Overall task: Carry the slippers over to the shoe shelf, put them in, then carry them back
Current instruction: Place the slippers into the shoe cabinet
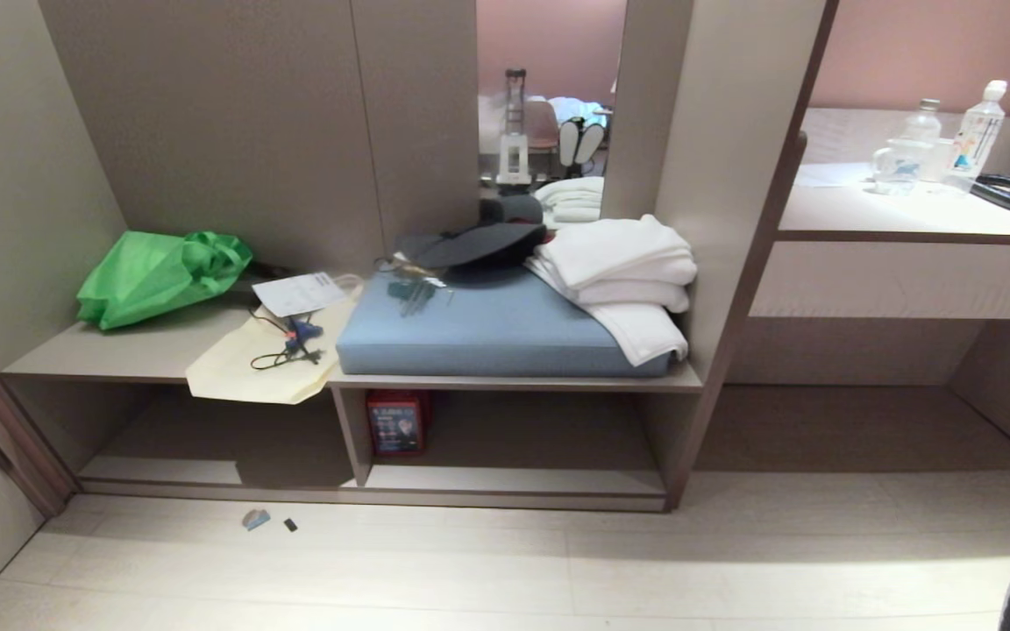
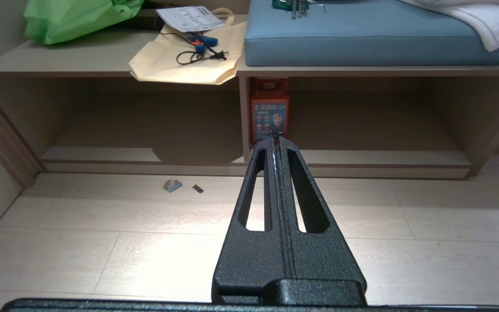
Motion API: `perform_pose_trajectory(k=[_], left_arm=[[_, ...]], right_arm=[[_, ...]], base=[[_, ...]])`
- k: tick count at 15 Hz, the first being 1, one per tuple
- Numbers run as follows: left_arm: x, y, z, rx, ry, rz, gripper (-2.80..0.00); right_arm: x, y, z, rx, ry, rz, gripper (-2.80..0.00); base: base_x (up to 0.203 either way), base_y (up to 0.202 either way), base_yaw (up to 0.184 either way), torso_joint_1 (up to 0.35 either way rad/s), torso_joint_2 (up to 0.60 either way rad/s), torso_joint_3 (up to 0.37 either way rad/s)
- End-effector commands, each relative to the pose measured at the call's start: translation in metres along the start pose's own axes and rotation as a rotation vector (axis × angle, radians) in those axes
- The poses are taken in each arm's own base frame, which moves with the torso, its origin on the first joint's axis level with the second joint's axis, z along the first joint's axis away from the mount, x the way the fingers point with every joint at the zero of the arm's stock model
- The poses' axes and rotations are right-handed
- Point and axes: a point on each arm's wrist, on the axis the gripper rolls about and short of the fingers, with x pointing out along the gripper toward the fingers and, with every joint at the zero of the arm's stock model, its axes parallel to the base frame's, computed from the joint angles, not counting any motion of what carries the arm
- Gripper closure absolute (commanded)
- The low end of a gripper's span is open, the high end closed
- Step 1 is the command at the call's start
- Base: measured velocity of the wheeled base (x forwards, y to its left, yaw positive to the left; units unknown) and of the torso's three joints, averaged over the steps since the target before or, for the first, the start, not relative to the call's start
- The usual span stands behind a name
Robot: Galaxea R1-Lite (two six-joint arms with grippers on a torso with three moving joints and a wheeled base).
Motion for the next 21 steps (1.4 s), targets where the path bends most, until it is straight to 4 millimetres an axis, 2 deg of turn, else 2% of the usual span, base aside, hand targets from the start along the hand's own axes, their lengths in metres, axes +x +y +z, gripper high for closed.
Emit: perform_pose_trajectory(k=[1, 7, 12, 21], left_arm=[[0.0001, 0.0000, 0.0002, 0.000, -0.001, 0.000, 0.00], [0.0001, 0.0000, 0.0000, 0.000, 0.001, 0.000, 0.00], [0.0001, 0.0000, 0.0002, 0.000, 0.000, 0.000, 0.00], [0.0001, 0.0000, 0.0002, 0.000, -0.001, 0.002, 0.00]], right_arm=[[0.0000, 0.0001, -0.0003, -0.001, 0.002, 0.000, 0.00], [0.0000, 0.0000, -0.0003, -0.001, 0.002, 0.001, 0.00], [0.0000, 0.0000, -0.0002, -0.001, 0.000, 0.001, 0.00], [0.0000, 0.0000, -0.0002, -0.003, 0.000, 0.001, 0.00]], base=[[0.000, 0.000, 0.000, 0.000, 0.00, 0.000], [0.010, 0.000, -0.001, 0.000, 0.00, 0.001], [0.161, 0.000, -0.001, 0.007, 0.00, 0.004], [0.000, 0.000, 0.000, 0.002, 0.00, -0.119]])
